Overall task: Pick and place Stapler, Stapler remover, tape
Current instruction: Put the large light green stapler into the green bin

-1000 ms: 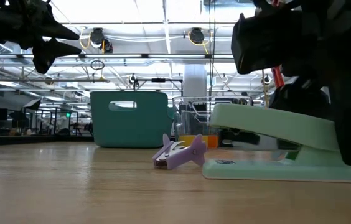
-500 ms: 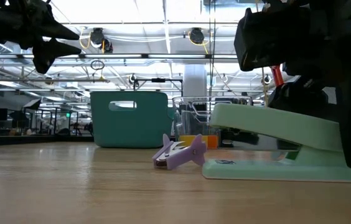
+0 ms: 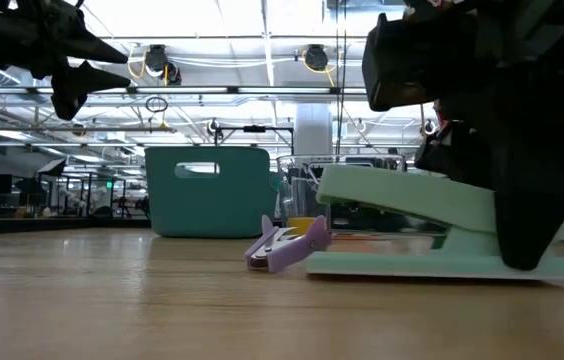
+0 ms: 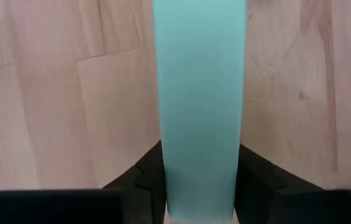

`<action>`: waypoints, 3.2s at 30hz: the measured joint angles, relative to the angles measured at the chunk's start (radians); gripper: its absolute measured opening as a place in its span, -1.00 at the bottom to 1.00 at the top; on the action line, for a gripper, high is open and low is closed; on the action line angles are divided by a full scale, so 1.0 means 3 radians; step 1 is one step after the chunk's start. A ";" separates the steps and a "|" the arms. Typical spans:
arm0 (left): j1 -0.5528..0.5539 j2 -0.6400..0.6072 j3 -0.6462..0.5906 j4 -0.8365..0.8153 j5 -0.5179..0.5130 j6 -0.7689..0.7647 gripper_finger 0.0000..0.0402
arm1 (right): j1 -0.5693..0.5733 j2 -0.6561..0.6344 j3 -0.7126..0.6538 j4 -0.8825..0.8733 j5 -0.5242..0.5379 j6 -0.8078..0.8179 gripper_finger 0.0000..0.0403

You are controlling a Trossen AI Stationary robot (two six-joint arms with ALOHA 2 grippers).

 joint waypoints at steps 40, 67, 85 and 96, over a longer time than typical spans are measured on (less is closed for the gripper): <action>-0.0003 0.0879 0.0000 0.1509 0.0553 -0.0308 -0.22 | -0.1130 -0.1265 -0.0007 0.1857 0.0245 -0.0102 -0.41; -0.0043 0.1940 0.0083 0.3348 0.0463 -0.0490 -0.22 | -0.1470 -0.0882 -0.0004 0.3351 -0.0345 0.0631 -0.41; -0.0041 0.2350 0.0571 0.3312 0.0649 -0.0403 -0.22 | -0.1498 -0.0894 -0.0003 0.3373 -0.0364 0.0605 -0.42; -0.0039 0.2282 0.0572 0.3235 0.0867 -0.0471 -0.22 | -0.1511 -0.0886 0.0000 0.3365 -0.0364 0.0562 -0.42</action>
